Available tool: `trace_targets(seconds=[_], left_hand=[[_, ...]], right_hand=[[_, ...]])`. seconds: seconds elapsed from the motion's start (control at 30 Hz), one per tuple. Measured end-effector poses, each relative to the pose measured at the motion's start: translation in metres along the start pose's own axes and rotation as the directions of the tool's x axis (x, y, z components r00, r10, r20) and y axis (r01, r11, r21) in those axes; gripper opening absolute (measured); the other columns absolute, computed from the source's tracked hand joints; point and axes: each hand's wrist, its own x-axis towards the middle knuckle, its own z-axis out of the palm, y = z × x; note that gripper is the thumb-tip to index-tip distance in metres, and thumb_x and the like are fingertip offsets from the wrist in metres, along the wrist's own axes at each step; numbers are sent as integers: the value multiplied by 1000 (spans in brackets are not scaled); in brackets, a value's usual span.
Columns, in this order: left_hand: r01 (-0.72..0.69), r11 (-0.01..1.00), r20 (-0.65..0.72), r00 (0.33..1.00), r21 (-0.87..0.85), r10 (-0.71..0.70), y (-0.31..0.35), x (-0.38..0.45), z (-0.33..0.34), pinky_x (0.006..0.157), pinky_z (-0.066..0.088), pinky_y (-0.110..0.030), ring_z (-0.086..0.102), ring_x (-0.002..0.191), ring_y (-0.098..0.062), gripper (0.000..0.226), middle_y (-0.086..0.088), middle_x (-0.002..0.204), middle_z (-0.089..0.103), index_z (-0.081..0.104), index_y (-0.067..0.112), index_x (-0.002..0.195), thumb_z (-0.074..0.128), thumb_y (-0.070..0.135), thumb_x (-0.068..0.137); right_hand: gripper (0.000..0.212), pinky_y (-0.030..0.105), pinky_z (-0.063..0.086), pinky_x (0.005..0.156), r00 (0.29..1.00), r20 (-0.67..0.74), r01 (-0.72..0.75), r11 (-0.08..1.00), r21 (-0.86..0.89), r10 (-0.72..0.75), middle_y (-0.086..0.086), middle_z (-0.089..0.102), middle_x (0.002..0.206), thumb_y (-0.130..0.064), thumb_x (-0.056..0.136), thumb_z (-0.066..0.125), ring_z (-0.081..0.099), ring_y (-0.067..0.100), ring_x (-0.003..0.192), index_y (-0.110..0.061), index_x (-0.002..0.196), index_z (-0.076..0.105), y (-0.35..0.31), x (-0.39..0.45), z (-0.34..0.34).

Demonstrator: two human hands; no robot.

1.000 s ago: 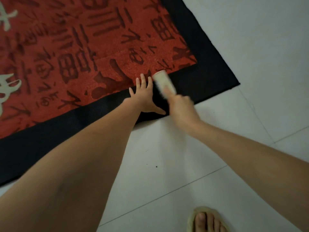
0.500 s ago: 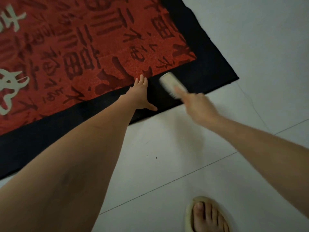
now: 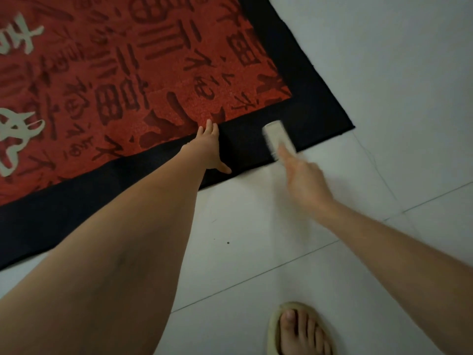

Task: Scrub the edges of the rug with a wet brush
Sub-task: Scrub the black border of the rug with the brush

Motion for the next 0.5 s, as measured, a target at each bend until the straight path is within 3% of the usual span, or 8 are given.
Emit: trace_targets(seconds=[0.1,0.13,0.2,0.3,0.37,0.43,0.5], left_hand=[[60,994,42,997,93,-64,11,-5,-8,119,21,-52,-2,150,-33,132,-8,162,-19,-15,6,154,84,39,73],[79,985,48,995,151,-87,20,-8,-11,118,23,-51,4,150,-34,130,-9,163,-17,-14,6,154,83,39,74],[81,964,60,993,252,-100,31,-12,-14,112,29,-51,14,149,-33,125,-9,163,-15,-10,7,155,82,39,76],[54,954,79,994,296,-80,52,-12,-20,115,29,-51,9,150,-34,122,-8,162,-18,-8,10,156,81,37,78],[34,955,83,995,296,-61,75,-9,-29,116,27,-53,5,150,-33,121,-7,163,-18,-8,11,156,81,36,78],[11,949,86,995,316,-41,92,-5,-40,116,26,-54,3,151,-32,121,-6,163,-16,-9,13,156,81,36,78],[-45,923,97,995,383,8,98,0,-52,116,25,-55,2,151,-32,124,-7,163,-15,-9,13,156,82,39,76]], right_hand=[[70,42,51,67,953,122,283,958,-44,-277,12,52,80,-8,99,36,58,34,73,-48,150,11,-8,-16,22],[71,39,48,64,945,134,310,947,-85,-297,12,52,81,-8,98,36,58,34,74,-50,149,10,5,-6,14],[68,36,41,65,976,108,202,966,-159,-187,16,58,90,-10,98,35,58,34,79,-49,149,13,37,17,-8],[55,38,48,71,999,28,20,999,39,-21,20,62,100,-16,102,31,58,34,82,-44,149,22,44,13,-26],[60,38,48,66,991,54,123,992,23,-124,13,58,82,-14,102,31,57,27,69,-44,151,13,31,-3,-20],[73,31,40,56,961,57,273,959,-79,-269,3,43,65,-8,98,34,43,15,54,-44,151,0,28,-9,-13],[69,33,41,57,973,30,228,972,-47,-227,5,48,72,-8,98,33,45,18,58,-43,152,8,44,8,-23]])
